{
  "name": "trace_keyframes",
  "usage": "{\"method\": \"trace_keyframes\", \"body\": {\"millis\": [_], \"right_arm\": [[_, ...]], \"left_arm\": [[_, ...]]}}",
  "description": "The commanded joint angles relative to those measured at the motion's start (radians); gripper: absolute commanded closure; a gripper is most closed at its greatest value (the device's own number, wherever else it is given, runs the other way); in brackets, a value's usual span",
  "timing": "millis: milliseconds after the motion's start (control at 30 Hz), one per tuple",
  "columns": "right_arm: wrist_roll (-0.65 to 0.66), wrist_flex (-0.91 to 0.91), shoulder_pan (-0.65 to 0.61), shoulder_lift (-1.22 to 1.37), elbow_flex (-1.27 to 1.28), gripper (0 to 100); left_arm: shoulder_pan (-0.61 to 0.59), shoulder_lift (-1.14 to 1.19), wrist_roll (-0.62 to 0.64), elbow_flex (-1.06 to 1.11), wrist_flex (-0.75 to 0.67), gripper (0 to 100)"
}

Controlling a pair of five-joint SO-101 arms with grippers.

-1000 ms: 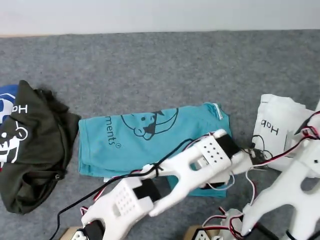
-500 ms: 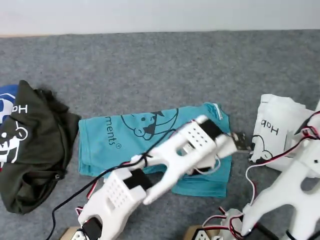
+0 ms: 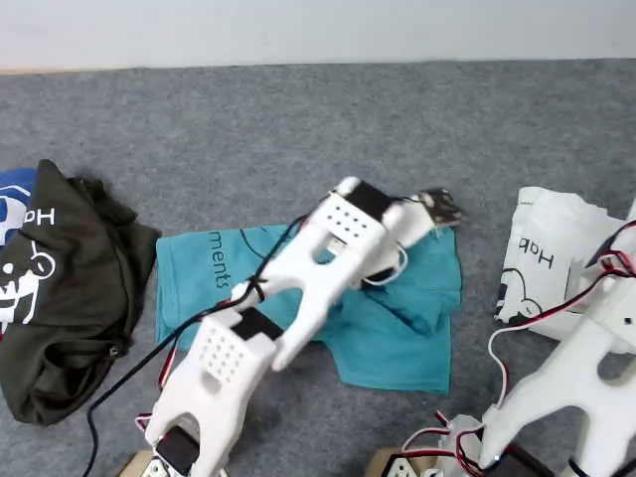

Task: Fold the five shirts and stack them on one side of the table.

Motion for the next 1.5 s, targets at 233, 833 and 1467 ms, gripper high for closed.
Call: {"method": "trace_keyframes", "body": {"millis": [233, 833, 1467], "right_arm": [[-0.005, 0.039, 0.012, -0.028, -0.003, 72.5], [-0.006, 0.041, 0.013, -0.03, -0.003, 72.5], [-0.006, 0.039, 0.012, -0.038, 0.089, 72.5]], "left_arm": [[-0.14, 0.175, -0.04, -0.306, 0.071, 97], [-0.153, 0.015, -0.034, -0.432, 0.132, 89], [-0.009, -0.038, -0.044, -0.058, -0.021, 89]]}}
